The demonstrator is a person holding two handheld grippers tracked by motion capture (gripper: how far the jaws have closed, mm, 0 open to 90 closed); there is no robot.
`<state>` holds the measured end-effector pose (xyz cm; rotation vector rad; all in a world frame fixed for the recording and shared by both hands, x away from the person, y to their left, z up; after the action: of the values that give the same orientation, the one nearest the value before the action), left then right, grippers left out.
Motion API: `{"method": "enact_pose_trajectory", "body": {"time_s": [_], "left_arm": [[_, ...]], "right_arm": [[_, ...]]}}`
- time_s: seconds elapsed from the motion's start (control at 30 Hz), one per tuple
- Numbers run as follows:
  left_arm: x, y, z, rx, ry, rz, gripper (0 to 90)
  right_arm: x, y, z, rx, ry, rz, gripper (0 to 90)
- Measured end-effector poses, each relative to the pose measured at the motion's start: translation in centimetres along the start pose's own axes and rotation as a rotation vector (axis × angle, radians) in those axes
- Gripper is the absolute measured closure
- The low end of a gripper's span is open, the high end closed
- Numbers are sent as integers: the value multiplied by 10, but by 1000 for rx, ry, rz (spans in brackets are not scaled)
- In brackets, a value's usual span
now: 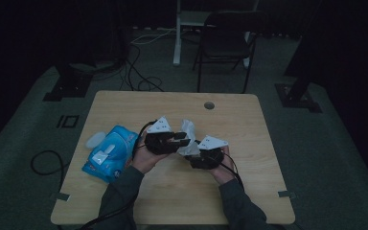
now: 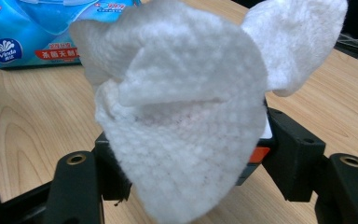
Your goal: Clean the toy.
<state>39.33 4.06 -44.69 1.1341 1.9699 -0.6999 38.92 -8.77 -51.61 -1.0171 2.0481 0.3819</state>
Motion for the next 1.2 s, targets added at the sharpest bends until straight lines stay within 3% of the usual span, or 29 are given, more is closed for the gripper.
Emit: {"method": "enact_pose_trajectory", "body": {"time_s": [0.37, 0.47, 0.7, 0.8, 1.03, 1.2], "left_arm": [[6, 20, 10, -109, 42, -28, 572], [10, 21, 19, -109, 67, -22, 518], [15, 16, 31, -128, 99, 7, 496], [16, 15, 33, -129, 120, 10, 558], [17, 22, 28, -147, 124, -19, 800], [18, 24, 25, -154, 118, -30, 867]], "right_arm": [[-1, 3, 0, -2, -1, -17, 344], [-1, 3, 0, -3, 1, -18, 344], [-1, 2, -1, 5, 1, -24, 344], [-2, 3, -1, 6, 3, -25, 344], [0, 3, 0, 10, 11, -27, 344], [-1, 3, 0, 12, 8, -33, 344]]}}
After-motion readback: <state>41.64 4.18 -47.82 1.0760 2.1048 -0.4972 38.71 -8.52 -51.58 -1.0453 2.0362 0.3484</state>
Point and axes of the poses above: each handheld gripper's, and its own axes: z roughly forward along the jaws, x roughly out of its underside, y roughly to its left, the point moved 6 cm from there along z, roughly forward along the jaws, and after that the axes turned 10 degrees about y, right-handed, at the moved point
